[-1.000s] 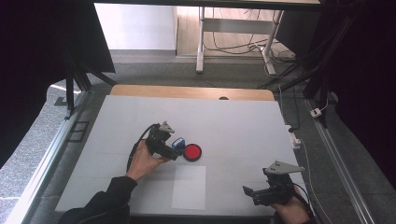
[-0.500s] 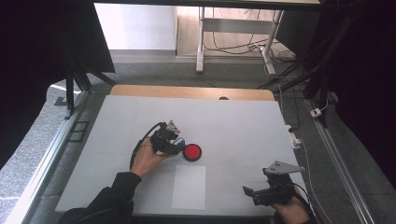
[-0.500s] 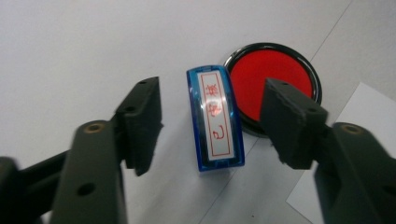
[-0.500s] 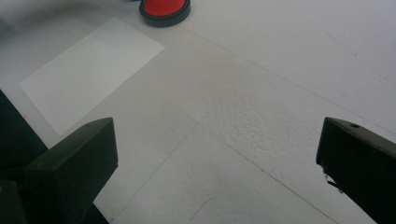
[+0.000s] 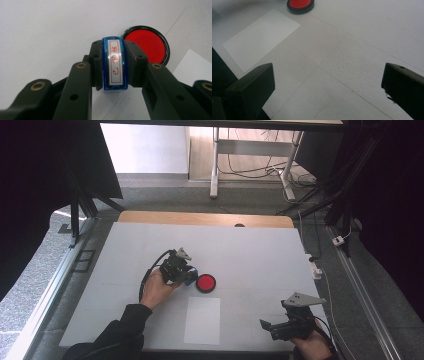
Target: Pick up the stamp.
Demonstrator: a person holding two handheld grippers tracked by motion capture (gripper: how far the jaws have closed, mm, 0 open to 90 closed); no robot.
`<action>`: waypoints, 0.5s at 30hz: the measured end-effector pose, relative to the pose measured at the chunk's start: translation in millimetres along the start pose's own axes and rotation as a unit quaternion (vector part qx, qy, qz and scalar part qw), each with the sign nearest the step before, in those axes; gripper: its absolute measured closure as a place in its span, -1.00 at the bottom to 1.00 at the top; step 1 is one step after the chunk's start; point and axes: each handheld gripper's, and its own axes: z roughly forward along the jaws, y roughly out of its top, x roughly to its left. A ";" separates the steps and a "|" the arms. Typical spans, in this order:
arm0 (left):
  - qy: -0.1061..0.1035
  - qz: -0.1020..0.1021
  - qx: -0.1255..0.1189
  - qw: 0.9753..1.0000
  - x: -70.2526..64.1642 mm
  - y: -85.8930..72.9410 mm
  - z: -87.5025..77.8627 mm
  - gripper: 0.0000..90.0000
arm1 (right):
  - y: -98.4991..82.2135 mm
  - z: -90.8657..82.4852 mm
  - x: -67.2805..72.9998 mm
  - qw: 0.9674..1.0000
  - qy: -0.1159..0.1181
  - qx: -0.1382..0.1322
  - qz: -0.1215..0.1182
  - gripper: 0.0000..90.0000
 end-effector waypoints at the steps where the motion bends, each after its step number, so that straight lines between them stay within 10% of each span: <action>1: 0.000 0.000 0.000 1.000 0.0 0.0 0.0 0.55 | 0.0 0.0 0.0 1.000 0.000 0.000 0.000 -1.00; 15: -0.009 -0.008 -0.009 1.000 3.9 0.9 -9.9 0.56 | -0.1 -0.3 0.0 1.000 0.000 -0.001 0.000 -1.00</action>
